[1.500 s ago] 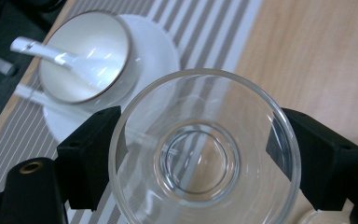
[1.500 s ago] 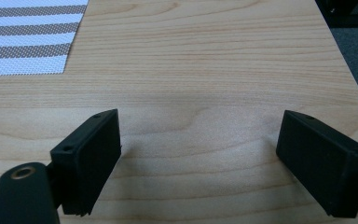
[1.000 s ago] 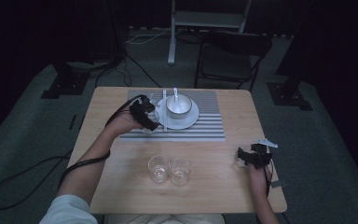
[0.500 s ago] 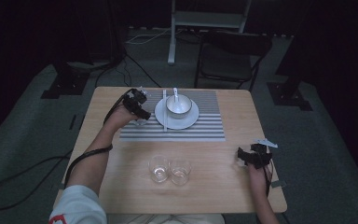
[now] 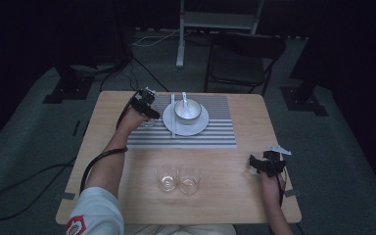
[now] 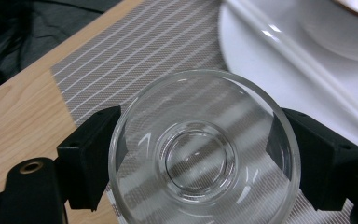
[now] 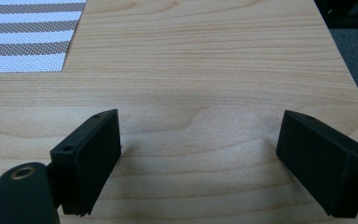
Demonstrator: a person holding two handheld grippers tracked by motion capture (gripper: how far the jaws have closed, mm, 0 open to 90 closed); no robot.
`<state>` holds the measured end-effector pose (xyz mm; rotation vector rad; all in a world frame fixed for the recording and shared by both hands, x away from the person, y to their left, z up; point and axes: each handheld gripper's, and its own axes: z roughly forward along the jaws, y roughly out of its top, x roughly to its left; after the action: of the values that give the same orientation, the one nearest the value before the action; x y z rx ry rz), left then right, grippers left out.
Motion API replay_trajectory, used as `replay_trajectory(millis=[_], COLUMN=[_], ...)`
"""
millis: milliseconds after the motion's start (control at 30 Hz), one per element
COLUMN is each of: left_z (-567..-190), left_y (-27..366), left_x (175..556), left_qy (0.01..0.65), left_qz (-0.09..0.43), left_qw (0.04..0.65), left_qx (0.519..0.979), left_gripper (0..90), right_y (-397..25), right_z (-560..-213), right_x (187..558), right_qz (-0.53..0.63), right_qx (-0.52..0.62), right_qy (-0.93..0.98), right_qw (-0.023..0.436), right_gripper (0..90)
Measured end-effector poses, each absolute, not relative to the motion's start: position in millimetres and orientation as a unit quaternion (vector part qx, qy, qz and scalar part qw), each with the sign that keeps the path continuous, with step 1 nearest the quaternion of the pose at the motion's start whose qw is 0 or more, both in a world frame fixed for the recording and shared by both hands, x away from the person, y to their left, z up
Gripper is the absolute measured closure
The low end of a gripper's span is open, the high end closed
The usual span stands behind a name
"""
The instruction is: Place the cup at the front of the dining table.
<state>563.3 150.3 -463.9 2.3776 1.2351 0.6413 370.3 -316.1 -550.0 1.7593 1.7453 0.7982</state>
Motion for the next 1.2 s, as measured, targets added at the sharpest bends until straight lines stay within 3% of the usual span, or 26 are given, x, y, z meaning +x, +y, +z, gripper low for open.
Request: replay_trajectory(millis=[233, 567, 933, 1000, 1067, 1200], left_z=[-466, -471, -470, -472, -476, -479], left_y=[148, 150, 152, 154, 153, 152], left_x=[569, 567, 568, 568, 568, 566], left_qy=[0.46, 0.487, 0.503, 0.508, 0.502, 0.5], left_qz=[0.209, 0.221, 0.208, 0.195, 0.189, 0.185], left_qw=[0.222, 0.241, 0.23, 0.23, 0.22, 0.226], left_qx=[0.834, 0.81, 0.806, 0.807, 0.815, 0.815], left_gripper=[18.3, 18.2, 17.6, 16.5, 7.1, 3.3], right_y=[-316, -316, -316, -316, -316, -316], right_z=[-550, -550, -550, -550, -550, -550], right_x=[370, 370, 370, 370, 370, 370], right_qz=[0.298, 0.298, 0.299, 0.298, 0.298, 0.298], right_qx=[0.651, 0.65, 0.65, 0.65, 0.65, 0.65], right_qy=[0.646, 0.647, 0.647, 0.647, 0.647, 0.647], right_qw=[0.264, 0.264, 0.264, 0.264, 0.264, 0.264], right_gripper=[13.1, 13.1, 13.1, 13.1, 13.1, 13.1])
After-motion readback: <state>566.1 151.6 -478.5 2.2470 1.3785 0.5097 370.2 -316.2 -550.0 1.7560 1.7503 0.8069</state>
